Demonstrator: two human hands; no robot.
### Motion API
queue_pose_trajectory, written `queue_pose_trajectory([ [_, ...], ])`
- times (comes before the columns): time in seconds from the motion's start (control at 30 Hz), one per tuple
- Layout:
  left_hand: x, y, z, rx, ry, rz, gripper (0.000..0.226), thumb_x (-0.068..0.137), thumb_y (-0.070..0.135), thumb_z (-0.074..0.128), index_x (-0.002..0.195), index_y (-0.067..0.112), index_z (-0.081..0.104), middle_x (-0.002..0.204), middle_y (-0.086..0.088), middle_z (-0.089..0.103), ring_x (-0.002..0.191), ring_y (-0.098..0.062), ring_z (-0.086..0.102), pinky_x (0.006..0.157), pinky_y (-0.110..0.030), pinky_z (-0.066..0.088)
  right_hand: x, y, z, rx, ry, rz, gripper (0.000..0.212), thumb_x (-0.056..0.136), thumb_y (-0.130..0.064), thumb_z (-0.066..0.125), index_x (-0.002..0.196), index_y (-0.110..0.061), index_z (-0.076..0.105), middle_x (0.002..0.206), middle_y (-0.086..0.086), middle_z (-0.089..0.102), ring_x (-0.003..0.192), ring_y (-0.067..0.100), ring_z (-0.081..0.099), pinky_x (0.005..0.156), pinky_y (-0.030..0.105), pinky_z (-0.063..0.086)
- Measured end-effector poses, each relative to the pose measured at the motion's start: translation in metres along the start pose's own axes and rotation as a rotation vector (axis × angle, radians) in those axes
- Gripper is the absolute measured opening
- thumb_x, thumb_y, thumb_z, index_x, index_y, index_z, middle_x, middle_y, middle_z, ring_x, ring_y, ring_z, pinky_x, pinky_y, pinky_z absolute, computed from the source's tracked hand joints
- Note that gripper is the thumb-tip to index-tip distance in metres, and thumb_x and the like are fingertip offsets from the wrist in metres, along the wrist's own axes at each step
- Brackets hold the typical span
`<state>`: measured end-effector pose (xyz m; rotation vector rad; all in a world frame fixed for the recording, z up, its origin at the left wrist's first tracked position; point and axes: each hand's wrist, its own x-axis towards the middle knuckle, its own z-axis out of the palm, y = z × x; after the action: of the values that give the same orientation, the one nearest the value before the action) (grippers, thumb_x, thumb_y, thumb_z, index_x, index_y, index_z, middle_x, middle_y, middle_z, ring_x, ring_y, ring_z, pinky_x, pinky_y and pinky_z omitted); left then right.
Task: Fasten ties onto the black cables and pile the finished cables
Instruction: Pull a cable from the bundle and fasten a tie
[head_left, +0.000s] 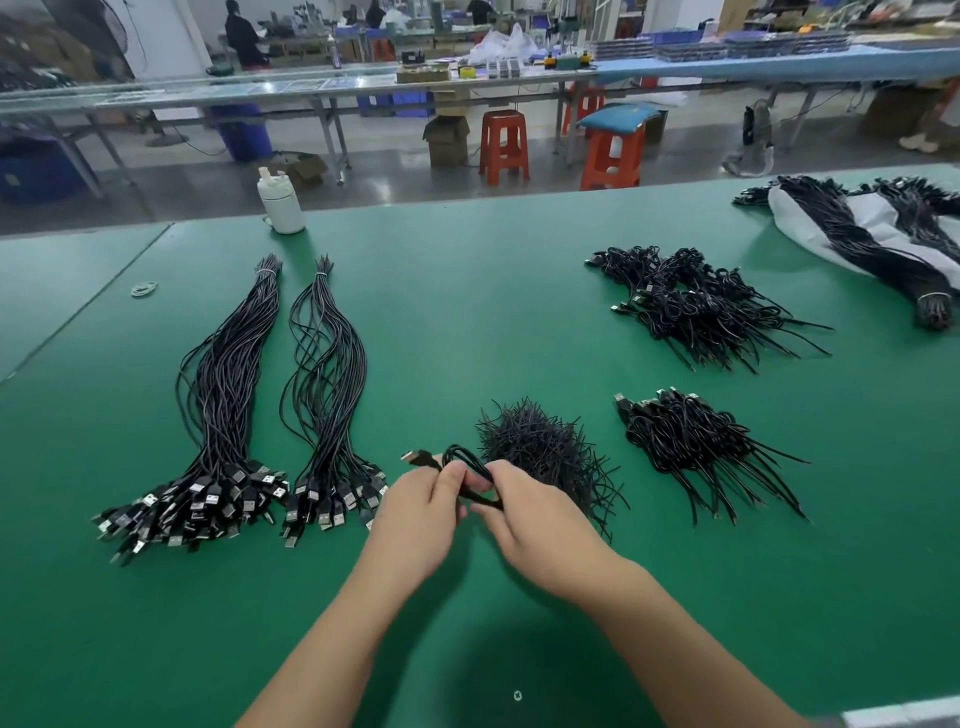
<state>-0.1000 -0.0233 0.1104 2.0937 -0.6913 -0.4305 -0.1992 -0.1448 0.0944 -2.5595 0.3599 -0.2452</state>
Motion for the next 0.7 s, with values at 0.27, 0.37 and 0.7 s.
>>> queue_pose_trajectory([
  [0.27,0.008,-0.010,-0.006,0.082,-0.103,0.059,0.026,0.100,0.041,0.048,0.081,0.029,0.060,0.065,0.003,0.062,0.059,-0.001,0.053,0.059,-0.017,0.039,-0.008,-0.003,0.004,-0.001,-0.117,0.025,0.021,0.107,-0.037,0.031,0.100,-0.018,0.036,0.102,0.007,0.052,0.084,0.037,0.057,0.070,0.046,0.043],
  [0.37,0.012,-0.011,-0.007,0.097,-0.083,0.131,0.023,0.096,0.040,0.058,0.077,0.027,0.062,0.062,-0.003,0.062,0.053,-0.001,0.047,0.055,-0.016,0.037,-0.007,-0.005,0.003,0.009,-0.117,0.031,0.019,0.107,-0.035,0.031,0.103,-0.018,0.038,0.104,0.008,0.053,0.088,0.038,0.058,0.071,0.044,0.042],
  [0.7,0.019,-0.002,-0.002,0.328,-0.050,0.176,0.020,0.089,0.033,0.064,0.076,0.018,0.062,0.062,0.002,0.063,0.061,-0.011,0.056,0.057,-0.021,0.039,-0.002,-0.011,0.013,0.178,-0.149,0.114,0.022,0.103,-0.025,0.041,0.122,-0.016,0.048,0.109,0.006,0.057,0.094,0.029,0.063,0.081,0.042,0.050],
])
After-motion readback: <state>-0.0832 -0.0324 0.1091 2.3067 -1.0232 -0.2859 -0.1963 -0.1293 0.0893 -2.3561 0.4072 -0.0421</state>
